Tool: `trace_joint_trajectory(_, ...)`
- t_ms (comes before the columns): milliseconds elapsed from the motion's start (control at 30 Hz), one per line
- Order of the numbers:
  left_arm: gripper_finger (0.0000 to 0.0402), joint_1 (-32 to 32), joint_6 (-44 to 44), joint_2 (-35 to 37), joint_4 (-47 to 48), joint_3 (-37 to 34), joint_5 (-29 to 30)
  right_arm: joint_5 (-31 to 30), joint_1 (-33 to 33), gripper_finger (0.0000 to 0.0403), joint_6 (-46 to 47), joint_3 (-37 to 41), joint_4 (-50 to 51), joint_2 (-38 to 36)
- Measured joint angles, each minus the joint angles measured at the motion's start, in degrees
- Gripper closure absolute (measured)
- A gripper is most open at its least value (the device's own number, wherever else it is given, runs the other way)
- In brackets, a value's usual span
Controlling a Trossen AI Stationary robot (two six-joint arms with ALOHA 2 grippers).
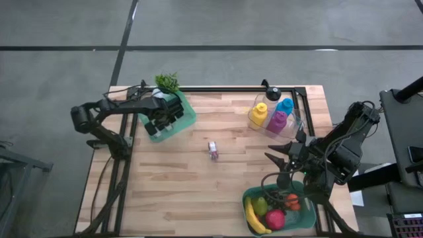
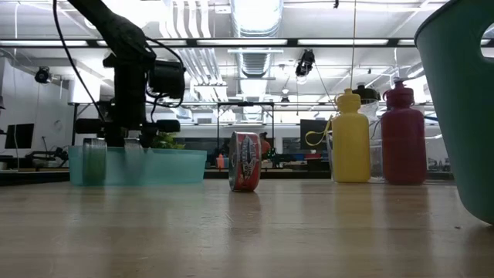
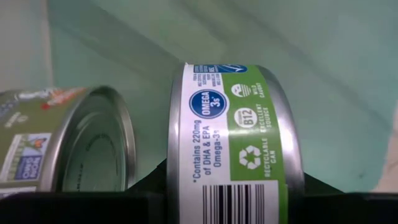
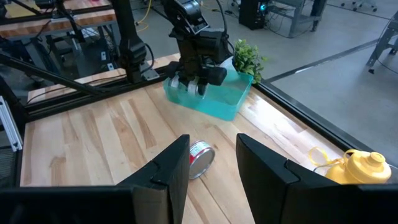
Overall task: Pick & Place Food Item
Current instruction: Put the green tuna can into the blue transparent bin
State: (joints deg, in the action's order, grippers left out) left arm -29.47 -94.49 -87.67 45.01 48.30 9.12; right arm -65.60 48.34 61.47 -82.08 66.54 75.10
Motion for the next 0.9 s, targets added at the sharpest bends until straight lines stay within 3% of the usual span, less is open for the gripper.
trace_joint_trajectory(300,0.0267,0.00,0.73,-0.50,-0.07,0.22,-0.61,0.02,0.00,0.0278,-0.01,0.00,0.01,-0.01)
trace_joint_trajectory(700,0.0146,0.00,1.72,-0.55,-0.87,0.58,-0.63,0.02,-0.01,0.0278,0.00,-0.01,0.01,-0.01)
trace_joint_trajectory(900,0.0121,-0.02,1.72,0.60,-1.14,0.51,-0.83,0.01,0.01,0.0278,-0.02,0.01,0.01,0.00)
